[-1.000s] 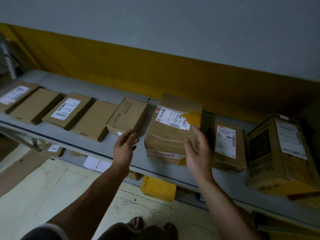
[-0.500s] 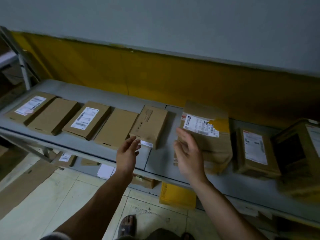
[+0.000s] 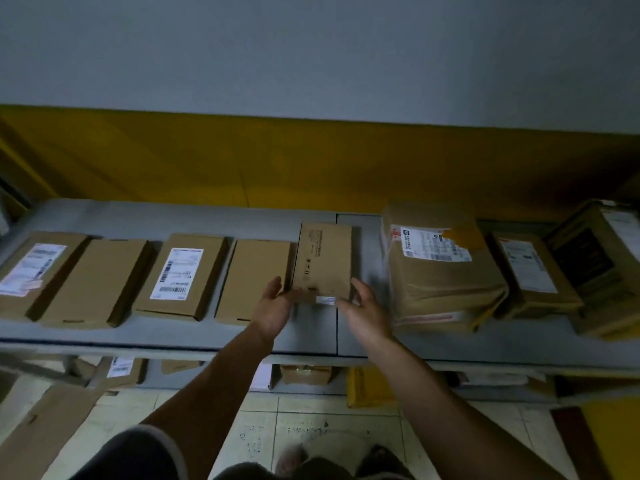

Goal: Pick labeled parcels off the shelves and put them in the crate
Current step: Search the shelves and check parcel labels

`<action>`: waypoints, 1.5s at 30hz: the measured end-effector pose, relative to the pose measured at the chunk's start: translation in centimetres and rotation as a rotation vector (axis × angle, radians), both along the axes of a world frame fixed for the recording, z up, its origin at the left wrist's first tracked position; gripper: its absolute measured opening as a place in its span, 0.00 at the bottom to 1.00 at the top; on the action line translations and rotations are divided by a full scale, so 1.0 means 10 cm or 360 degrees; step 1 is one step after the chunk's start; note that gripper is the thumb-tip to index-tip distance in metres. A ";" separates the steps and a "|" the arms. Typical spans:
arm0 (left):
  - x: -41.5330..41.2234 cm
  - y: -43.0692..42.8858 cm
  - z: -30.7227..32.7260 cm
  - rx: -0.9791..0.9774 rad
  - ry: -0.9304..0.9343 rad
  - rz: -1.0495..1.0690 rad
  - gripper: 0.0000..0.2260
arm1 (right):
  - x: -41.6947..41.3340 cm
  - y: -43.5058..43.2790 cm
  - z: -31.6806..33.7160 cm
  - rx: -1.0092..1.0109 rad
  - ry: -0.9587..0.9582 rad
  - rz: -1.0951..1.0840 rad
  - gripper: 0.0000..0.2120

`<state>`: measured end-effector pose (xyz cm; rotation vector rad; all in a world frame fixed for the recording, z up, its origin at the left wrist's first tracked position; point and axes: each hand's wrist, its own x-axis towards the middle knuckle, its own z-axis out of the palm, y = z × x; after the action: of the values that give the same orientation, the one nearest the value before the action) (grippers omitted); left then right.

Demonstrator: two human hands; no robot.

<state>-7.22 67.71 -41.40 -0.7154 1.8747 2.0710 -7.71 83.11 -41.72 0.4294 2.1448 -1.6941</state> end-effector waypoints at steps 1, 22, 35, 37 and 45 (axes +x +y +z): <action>-0.03 0.00 -0.01 -0.0006 -0.0017 -0.0032 0.26 | -0.03 -0.01 -0.01 -0.0004 -0.0041 -0.0032 0.27; -0.12 0.17 -0.21 -0.0024 -0.0138 0.0031 0.14 | -0.14 0.18 -0.23 -0.0189 -0.0212 0.0018 0.25; -0.01 0.10 -0.44 0.0267 -0.0280 0.0085 0.19 | -0.02 0.28 -0.24 -0.0177 -0.0232 -0.0016 0.27; 0.02 0.09 -0.45 0.0298 -0.0262 0.0090 0.15 | -0.01 0.29 -0.22 -0.0178 -0.0213 0.0027 0.25; 0.06 0.06 -0.52 0.0219 -0.0243 -0.0011 0.16 | -0.02 0.29 -0.18 -0.0157 -0.0136 0.0077 0.27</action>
<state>-6.64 68.32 -46.61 -0.8066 1.6339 2.0544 -7.95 85.97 -43.54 0.4113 1.9863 -1.7146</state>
